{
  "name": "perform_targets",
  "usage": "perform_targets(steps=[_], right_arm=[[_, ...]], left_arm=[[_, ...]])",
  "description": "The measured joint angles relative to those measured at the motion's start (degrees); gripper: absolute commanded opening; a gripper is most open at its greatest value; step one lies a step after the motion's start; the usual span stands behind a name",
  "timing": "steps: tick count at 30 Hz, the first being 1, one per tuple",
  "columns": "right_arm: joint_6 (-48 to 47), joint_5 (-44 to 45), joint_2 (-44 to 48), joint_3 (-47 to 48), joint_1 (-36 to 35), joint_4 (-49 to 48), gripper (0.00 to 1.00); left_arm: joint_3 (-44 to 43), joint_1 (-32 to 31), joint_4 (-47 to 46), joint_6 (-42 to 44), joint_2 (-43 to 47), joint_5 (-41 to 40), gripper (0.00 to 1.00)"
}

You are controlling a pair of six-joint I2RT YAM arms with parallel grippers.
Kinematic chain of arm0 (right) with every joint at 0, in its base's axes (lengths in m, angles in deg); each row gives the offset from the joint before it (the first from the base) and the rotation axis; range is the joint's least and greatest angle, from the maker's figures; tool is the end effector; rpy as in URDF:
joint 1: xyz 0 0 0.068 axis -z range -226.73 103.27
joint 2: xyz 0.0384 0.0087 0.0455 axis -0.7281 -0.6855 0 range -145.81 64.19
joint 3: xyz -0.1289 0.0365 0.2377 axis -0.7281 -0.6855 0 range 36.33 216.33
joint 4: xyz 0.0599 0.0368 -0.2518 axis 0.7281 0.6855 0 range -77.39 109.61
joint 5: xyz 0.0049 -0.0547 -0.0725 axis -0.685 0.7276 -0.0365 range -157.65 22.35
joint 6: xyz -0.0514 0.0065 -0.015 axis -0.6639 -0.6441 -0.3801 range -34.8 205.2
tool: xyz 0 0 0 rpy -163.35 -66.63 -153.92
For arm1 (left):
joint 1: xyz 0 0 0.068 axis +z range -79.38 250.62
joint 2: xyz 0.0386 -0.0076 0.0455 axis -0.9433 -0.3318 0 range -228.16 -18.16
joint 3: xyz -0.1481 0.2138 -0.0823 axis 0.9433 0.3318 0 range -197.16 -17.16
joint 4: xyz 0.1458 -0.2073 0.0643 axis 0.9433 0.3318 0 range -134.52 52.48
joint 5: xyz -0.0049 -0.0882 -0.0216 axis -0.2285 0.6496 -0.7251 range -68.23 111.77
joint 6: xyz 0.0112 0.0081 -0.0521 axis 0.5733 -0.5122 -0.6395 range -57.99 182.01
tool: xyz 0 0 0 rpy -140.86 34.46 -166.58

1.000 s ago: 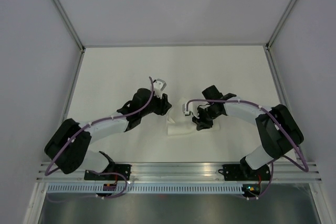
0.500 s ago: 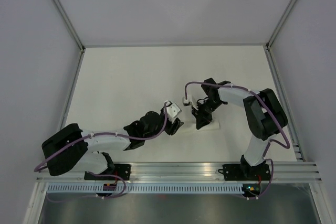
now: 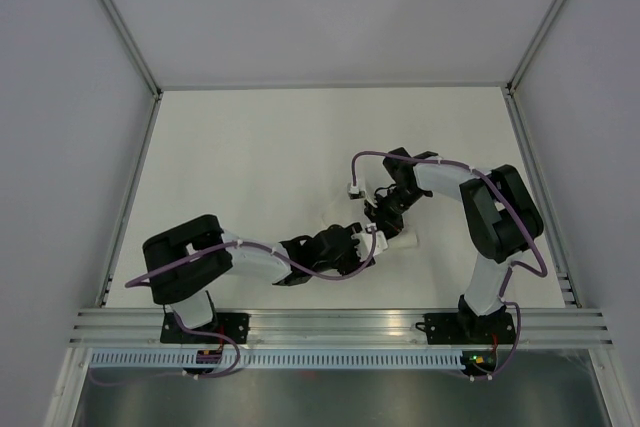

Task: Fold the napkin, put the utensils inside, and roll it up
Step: Roll the napkin at the center of the board.

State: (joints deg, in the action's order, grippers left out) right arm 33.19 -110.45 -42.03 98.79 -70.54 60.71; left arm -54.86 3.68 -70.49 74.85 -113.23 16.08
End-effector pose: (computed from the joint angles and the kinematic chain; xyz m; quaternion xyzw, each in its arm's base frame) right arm 0.2729 0.1469 0.1408 -0.5673 0.7381 0.3576 0.0742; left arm 0.1284 -0.2925 0.1455 0.5399 0.6839 -0.1838 0.4550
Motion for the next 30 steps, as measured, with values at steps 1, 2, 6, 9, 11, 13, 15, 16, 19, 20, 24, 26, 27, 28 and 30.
perform_targets(steps=[1,2,6,9,11,13,15,16,19,20,24,26,27,28,30], right_arm=[[0.07,-0.02,-0.02,0.00,0.02,0.00,0.11],[0.15,-0.04,-0.04,0.02,0.04,0.00,0.11],[0.28,-0.20,-0.26,0.17,0.13,0.17,0.11],[0.39,-0.50,-0.48,0.22,0.33,0.24,0.10],[0.42,-0.59,-0.52,0.22,0.37,0.24,0.10],[0.42,-0.66,-0.55,0.22,0.42,0.24,0.10],[0.46,-0.68,-0.59,0.24,0.42,0.26,0.10],[0.50,-0.68,-0.63,0.26,0.42,0.28,0.10],[0.83,-0.72,-0.63,0.26,0.42,0.22,0.10],[0.94,-0.72,-0.63,0.26,0.44,0.17,0.11],[1.51,-0.79,-0.61,0.26,0.48,-0.02,0.19],[1.81,-0.76,-0.48,0.22,0.52,-0.11,0.31],[1.99,-0.68,-0.35,0.11,0.52,-0.26,0.35],[2.23,-0.59,-0.26,-0.07,0.52,-0.57,0.41],[2.71,-0.42,0.26,-0.31,0.57,-0.83,0.45]], left_arm=[[0.00,0.02,-0.26,0.63,-0.92,-0.46,0.62],[0.00,0.04,-0.79,1.22,-1.75,-1.03,0.62],[-0.35,0.04,-2.56,2.54,-3.61,-2.64,0.62],[-0.85,0.04,-4.24,2.82,-4.87,-3.26,0.61],[-1.29,0.04,-5.16,2.84,-5.77,-3.26,0.56],[-1.51,0.04,-6.10,2.86,-6.51,-3.21,0.49],[-1.73,0.07,-6.21,2.86,-6.91,-3.17,0.40],[-1.79,0.07,-6.36,2.86,-7.21,-3.19,0.31],[-1.90,0.09,-6.45,2.99,-7.58,-2.78,0.20],[-1.92,0.04,-6.43,3.06,-7.58,-2.69,0.14],[-2.14,0.11,-6.01,3.13,-7.58,-2.12,0.05],[-2.43,0.24,-5.49,3.13,-7.58,-1.68,0.02],[-2.56,0.39,-5.33,3.10,-7.61,-1.42,0.02],[-2.80,0.59,-5.09,3.10,-7.72,-1.01,0.02],[-3.30,1.18,-4.81,3.02,-7.89,0.42,0.02]])
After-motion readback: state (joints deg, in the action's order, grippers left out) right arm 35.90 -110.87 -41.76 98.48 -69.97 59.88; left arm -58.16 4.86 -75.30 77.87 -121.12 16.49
